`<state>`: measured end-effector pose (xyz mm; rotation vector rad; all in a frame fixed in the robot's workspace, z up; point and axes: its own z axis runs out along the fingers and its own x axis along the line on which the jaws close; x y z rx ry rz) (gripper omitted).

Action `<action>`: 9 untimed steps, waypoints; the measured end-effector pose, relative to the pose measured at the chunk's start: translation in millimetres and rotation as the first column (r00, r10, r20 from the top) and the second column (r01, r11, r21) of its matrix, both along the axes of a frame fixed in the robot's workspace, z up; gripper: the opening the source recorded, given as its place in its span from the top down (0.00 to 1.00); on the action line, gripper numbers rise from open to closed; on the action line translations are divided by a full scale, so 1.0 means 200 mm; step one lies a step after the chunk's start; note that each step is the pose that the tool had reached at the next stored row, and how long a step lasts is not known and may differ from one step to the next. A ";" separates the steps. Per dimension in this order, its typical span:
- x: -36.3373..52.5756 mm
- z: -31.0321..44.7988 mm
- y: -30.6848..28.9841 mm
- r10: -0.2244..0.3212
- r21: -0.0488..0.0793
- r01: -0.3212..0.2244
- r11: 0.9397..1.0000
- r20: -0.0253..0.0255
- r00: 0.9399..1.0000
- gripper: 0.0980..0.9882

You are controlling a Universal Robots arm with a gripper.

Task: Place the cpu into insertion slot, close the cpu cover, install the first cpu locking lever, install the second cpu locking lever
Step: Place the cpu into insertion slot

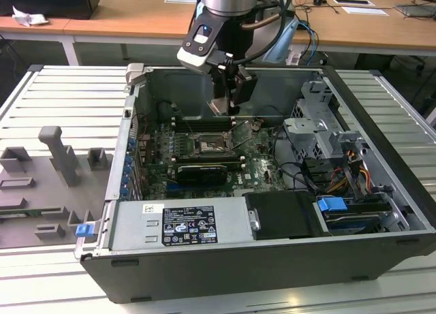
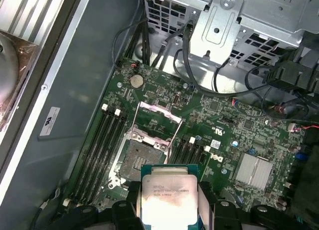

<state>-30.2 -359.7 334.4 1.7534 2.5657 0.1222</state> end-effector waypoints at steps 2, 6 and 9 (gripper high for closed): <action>0.000 -0.005 0.000 0.000 -0.001 0.000 1.000 0.000 1.000 0.51; 0.000 -0.012 0.000 -0.007 -0.001 0.007 1.000 -0.001 1.000 0.51; 0.000 -0.012 0.000 -0.017 -0.001 0.017 1.000 -0.001 1.000 0.51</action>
